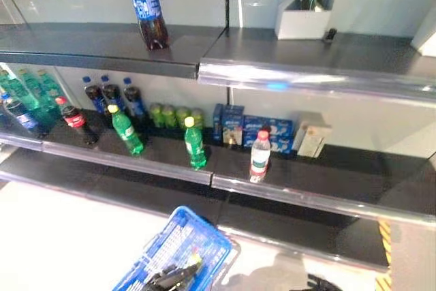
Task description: Pick up the drink and place into the basket.
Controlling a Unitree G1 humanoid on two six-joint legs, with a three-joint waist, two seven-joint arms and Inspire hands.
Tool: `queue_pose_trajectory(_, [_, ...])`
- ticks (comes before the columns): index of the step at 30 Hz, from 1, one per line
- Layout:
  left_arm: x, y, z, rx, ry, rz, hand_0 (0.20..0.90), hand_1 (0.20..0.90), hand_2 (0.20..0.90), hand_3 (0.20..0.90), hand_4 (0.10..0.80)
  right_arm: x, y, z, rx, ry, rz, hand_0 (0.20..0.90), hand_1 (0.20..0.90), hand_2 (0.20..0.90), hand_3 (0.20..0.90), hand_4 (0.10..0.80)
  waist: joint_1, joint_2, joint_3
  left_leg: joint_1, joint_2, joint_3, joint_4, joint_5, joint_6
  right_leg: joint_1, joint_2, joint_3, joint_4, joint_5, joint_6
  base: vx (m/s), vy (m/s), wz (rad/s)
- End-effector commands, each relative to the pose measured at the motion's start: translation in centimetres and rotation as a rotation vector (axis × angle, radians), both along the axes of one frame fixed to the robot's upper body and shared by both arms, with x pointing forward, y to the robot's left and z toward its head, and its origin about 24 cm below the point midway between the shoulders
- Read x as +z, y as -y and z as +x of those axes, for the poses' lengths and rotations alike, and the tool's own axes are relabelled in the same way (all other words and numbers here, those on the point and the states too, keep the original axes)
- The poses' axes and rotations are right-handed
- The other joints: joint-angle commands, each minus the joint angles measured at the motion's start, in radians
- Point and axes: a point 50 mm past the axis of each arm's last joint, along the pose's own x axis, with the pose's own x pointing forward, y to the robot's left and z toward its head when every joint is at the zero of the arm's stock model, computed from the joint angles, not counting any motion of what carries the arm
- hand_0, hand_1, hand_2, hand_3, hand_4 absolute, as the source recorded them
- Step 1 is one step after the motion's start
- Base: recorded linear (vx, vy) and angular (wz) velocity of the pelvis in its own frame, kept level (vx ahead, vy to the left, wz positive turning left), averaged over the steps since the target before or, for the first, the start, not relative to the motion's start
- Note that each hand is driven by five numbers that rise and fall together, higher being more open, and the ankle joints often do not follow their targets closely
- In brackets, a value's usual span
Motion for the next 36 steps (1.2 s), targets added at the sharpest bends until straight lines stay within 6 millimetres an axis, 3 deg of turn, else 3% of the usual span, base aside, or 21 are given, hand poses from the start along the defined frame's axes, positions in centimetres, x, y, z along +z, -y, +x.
queue_pose_trajectory(1, [1.9,-2.4,3.9,-0.021,0.187,0.021,0.300,0.300,0.300,0.200,0.100,1.0,1.6,1.9,-0.058,0.091,-0.029,0.900,0.900,0.900,0.900,0.800,-0.007,-0.038,0.035,0.044,0.050,-0.004,-0.019,-0.016,-0.019,-0.098,0.025,0.065,0.174,-0.058,-0.024,-0.093,0.412,0.04])
queue_pose_trajectory(3, [2.3,-3.4,4.4,0.004,0.190,0.029,0.300,0.300,0.300,0.200,0.100,0.9,1.5,1.4,-0.051,0.091,-0.022,0.900,0.900,0.900,0.900,0.800,-0.021,-0.046,0.045,0.060,0.048,0.004,-0.066,-0.016,-0.023,-0.132,0.002,0.076,0.198,-0.045,0.012,-0.069,0.378,0.08])
queue_pose_trajectory(5, [2.3,-3.9,4.3,0.004,0.172,0.041,0.300,0.300,0.300,0.200,0.100,0.6,0.9,0.7,-0.069,0.093,-0.009,0.900,0.900,0.900,0.900,0.800,-0.028,-0.068,0.050,0.074,0.017,0.025,-0.120,-0.009,-0.019,-0.141,-0.028,0.069,0.162,0.011,0.054,-0.035,0.329,-0.02])
queue_pose_trajectory(6, [2.3,-4.3,3.9,-0.012,0.162,0.056,0.300,0.300,0.300,0.200,0.100,0.4,0.4,0.3,-0.043,0.095,0.008,0.900,0.900,0.900,0.900,0.800,-0.025,-0.096,0.047,0.070,-0.012,0.042,-0.124,-0.027,-0.015,-0.149,-0.059,0.062,0.094,0.088,0.081,-0.069,0.212,0.02])
queue_pose_trajectory(8, [2.3,-4.9,3.4,-0.004,0.167,0.079,0.300,0.300,0.300,0.200,0.100,0.2,-0.4,0.7,-0.039,0.116,0.027,0.900,0.900,0.900,0.900,0.800,-0.018,-0.120,0.053,0.070,-0.037,0.069,-0.129,-0.056,-0.003,-0.202,-0.088,0.050,0.026,0.184,0.103,-0.202,0.066,-0.04])
queue_pose_trajectory(9, [2.4,-5.3,3.2,-0.002,0.165,0.096,0.300,0.300,0.300,0.200,0.100,0.3,-0.6,1.3,-0.059,0.135,0.035,0.900,0.900,0.900,0.900,0.800,-0.006,-0.126,0.057,0.065,-0.038,0.092,-0.135,-0.061,0.003,-0.218,-0.097,0.020,0.031,0.194,0.105,-0.316,0.025,-0.33])
queue_pose_trajectory(13, [2.5,-6.3,2.9,-0.006,0.131,0.134,0.300,0.300,0.300,0.200,0.100,0.5,-1.0,2.8,-0.067,0.159,0.053,0.900,0.900,0.900,0.900,0.800,0.009,-0.101,0.042,0.031,-0.033,0.103,-0.136,-0.051,0.045,-0.203,-0.059,0.037,0.157,0.091,0.066,-0.245,0.030,-0.36])
queue_pose_trajectory(15, [2.6,-6.5,2.9,-0.004,0.128,0.139,0.300,0.300,0.300,0.200,0.100,0.5,-1.1,3.0,-0.069,0.155,0.052,0.900,0.900,0.900,0.900,0.800,0.013,-0.100,0.036,0.023,-0.033,0.101,-0.130,-0.048,0.049,-0.186,-0.048,0.042,0.160,0.069,0.060,-0.126,-0.043,-0.29])
queue_pose_trajectory(17, [2.8,-6.9,3.1,0.020,0.130,0.149,0.300,0.300,0.300,0.200,0.100,0.4,-1.4,3.0,-0.046,0.127,0.049,0.900,0.900,0.900,0.900,0.800,0.032,-0.111,0.020,0.012,-0.034,0.110,-0.121,-0.044,0.039,-0.142,-0.048,0.009,0.080,0.078,0.059,-0.113,-0.155,-0.32])
queue_pose_trajectory(20, [3.1,-7.1,3.7,0.045,0.147,0.137,0.300,0.300,0.300,0.200,0.100,0.2,-1.5,2.4,-0.023,0.098,0.063,0.900,0.900,0.900,0.900,0.800,0.029,-0.112,-0.004,0.026,-0.011,0.120,-0.133,-0.038,0.024,-0.113,-0.019,0.012,0.047,0.052,0.058,-0.041,-0.153,-0.24])
queue_pose_trajectory(24, [2.9,-6.2,4.1,0.037,0.155,0.114,0.300,0.300,0.300,0.200,0.100,-0.1,-1.3,1.2,0.010,0.062,0.058,0.900,0.900,0.900,0.900,0.800,0.026,-0.091,-0.018,0.032,-0.005,0.081,-0.136,-0.024,0.012,-0.073,0.018,0.033,0.049,0.003,0.036,-0.009,-0.020,-0.08])
queue_pose_trajectory(28, [2.6,-5.5,4.1,0.035,0.159,0.095,0.300,0.300,0.300,0.200,0.100,-0.2,-1.1,0.7,-0.006,0.044,0.031,0.900,0.900,0.900,0.900,0.800,0.034,-0.087,-0.021,0.035,-0.010,0.047,-0.136,-0.019,0.000,-0.049,0.022,0.019,0.050,-0.016,0.025,-0.002,0.025,0.02])
queue_pose_trajectory(36, [2.3,-5.9,2.8,0.060,0.118,0.108,0.300,0.300,0.300,0.200,0.100,0.0,-0.7,0.9,0.005,0.040,0.035,0.900,0.900,0.900,0.900,0.800,0.042,-0.080,-0.032,0.052,-0.011,0.053,-0.136,-0.024,-0.007,-0.011,0.009,-0.023,0.034,-0.020,0.028,-0.005,0.023,0.12])
